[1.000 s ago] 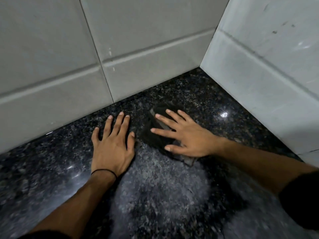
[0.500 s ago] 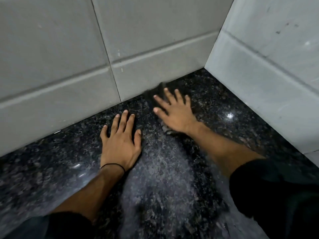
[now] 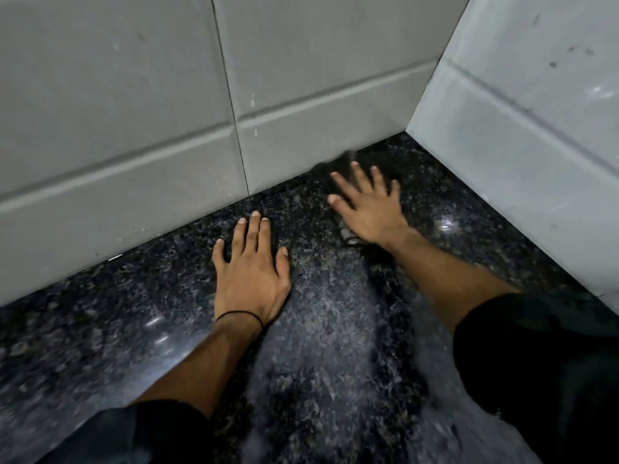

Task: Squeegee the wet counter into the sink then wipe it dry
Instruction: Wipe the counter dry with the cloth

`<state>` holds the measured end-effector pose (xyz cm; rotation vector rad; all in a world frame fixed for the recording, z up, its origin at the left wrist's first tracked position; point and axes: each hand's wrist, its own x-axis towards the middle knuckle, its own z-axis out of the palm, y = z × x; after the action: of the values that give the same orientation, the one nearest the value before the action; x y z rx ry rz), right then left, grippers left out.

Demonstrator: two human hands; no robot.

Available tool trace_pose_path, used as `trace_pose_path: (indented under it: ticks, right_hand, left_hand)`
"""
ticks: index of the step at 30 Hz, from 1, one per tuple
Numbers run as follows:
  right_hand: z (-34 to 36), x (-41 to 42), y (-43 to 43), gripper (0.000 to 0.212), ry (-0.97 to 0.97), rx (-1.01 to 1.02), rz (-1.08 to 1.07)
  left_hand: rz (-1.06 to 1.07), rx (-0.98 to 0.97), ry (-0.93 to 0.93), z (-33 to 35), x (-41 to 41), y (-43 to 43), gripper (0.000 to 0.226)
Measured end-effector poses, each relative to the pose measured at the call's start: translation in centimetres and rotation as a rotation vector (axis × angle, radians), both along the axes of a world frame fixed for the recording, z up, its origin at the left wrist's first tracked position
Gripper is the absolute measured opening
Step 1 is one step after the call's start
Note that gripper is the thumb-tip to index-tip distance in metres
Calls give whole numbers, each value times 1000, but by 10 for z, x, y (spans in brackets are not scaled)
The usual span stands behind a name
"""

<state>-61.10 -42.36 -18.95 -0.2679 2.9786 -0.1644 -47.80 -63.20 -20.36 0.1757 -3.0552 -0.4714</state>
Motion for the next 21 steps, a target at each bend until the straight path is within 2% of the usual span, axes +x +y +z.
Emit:
trace_pose_path:
  ticks: [4,6,8,10,13,17,21]
  right_hand:
    - [4,41,-47,63,-69,-45,119]
    - [13,56,-46,63,-117,-186,155]
    - [20,67,-25,58,36,-314,104]
    - [17,79,8,53,214,-273,-91]
    - [0,96,49,55,172,-110,-294]
    - [-8,94,56,57,145,-65,-287]
    - [-11,95,58,57,165,-66,-288]
  left_hand:
    - [-1,-6,1,1,1,0,60]
    - [-11,-5,3,4,3,0,59]
    - [-12,3,-1,6,3,0,59]
    - [-16,10,-11,6,2,0,59]
    - [-14,26,1,3,2,0,60]
    - [9,74,29,2,3,0,60]
    - [3,83,159,17,-12,15,56]
